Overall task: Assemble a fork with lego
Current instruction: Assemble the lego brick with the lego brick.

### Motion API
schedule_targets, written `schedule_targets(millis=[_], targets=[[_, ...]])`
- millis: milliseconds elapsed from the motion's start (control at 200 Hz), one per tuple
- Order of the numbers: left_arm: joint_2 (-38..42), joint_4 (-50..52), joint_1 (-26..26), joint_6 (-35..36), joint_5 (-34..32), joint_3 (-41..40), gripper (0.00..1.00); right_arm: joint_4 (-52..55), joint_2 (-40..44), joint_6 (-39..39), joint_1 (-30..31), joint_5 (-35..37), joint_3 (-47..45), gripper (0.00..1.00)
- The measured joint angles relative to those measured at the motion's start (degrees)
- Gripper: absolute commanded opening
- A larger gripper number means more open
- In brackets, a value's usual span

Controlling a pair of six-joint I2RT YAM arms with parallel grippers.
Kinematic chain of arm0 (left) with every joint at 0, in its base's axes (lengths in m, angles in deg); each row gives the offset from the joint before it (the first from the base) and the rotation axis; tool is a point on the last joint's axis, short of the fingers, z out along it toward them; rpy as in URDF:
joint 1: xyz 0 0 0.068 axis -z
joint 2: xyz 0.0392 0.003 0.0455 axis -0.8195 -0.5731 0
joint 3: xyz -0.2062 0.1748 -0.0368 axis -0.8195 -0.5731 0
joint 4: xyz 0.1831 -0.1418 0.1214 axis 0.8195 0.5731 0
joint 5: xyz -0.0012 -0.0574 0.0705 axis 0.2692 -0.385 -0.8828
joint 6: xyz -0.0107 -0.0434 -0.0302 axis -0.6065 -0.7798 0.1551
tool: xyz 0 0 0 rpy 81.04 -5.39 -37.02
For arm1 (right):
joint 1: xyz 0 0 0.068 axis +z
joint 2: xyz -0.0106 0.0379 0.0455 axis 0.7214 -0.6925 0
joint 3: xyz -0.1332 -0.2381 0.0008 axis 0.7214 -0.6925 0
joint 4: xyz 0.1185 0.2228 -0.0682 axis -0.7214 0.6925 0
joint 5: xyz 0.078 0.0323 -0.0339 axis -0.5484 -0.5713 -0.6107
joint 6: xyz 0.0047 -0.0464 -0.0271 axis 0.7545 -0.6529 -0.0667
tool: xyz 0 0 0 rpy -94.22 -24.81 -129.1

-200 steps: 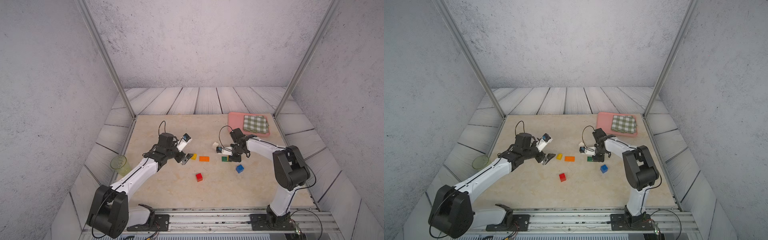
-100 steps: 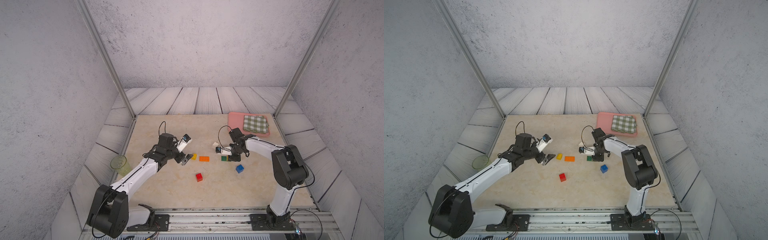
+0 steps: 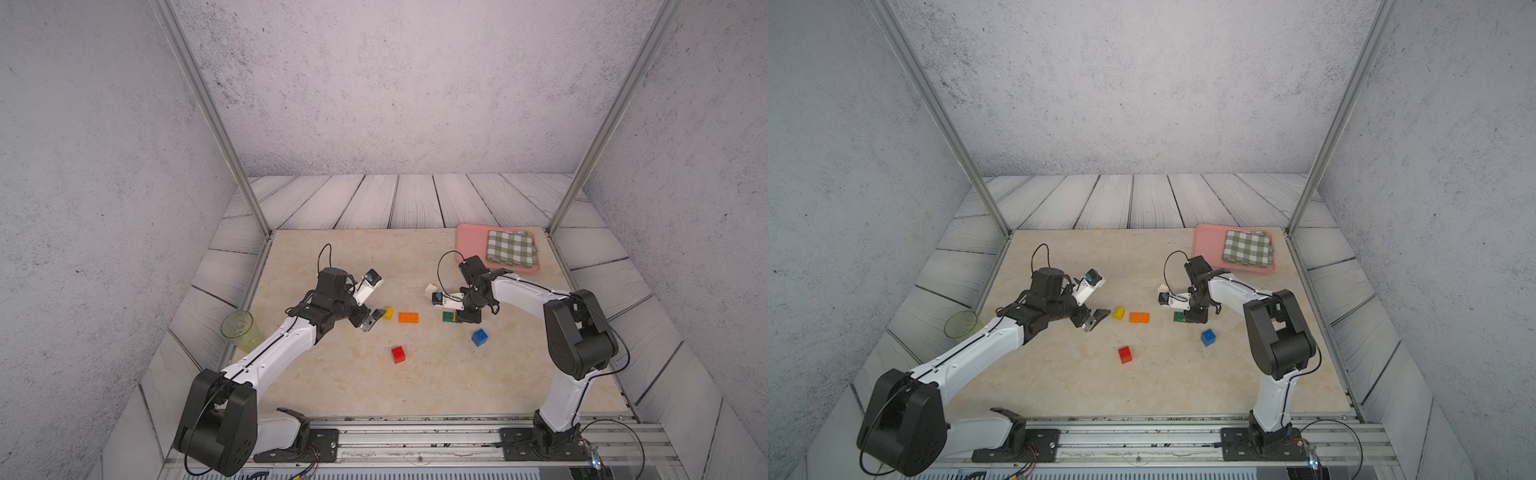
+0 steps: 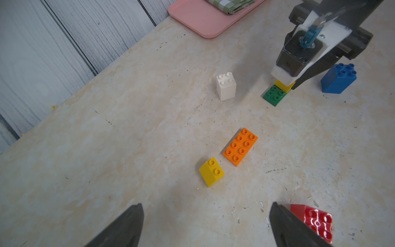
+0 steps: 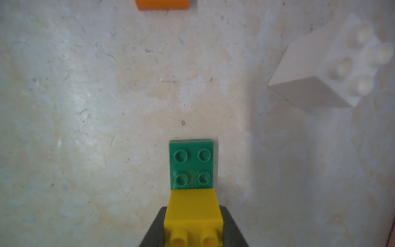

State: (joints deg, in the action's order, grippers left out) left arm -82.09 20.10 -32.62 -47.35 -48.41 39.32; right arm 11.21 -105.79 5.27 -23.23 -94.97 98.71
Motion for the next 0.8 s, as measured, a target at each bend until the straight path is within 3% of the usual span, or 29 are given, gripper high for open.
schedule_targets(millis=[390, 801], targets=[[0.0, 0.0, 0.0, -0.2, 0.0, 0.0, 0.98, -2.5, 2.2, 3.5, 1.4, -1.1, -3.1, 0.08], [1.4, 0.1, 0.0, -0.7, -0.3, 0.0, 0.98, -2.1, 2.2, 7.2, 4.4, -1.2, -2.7, 0.28]])
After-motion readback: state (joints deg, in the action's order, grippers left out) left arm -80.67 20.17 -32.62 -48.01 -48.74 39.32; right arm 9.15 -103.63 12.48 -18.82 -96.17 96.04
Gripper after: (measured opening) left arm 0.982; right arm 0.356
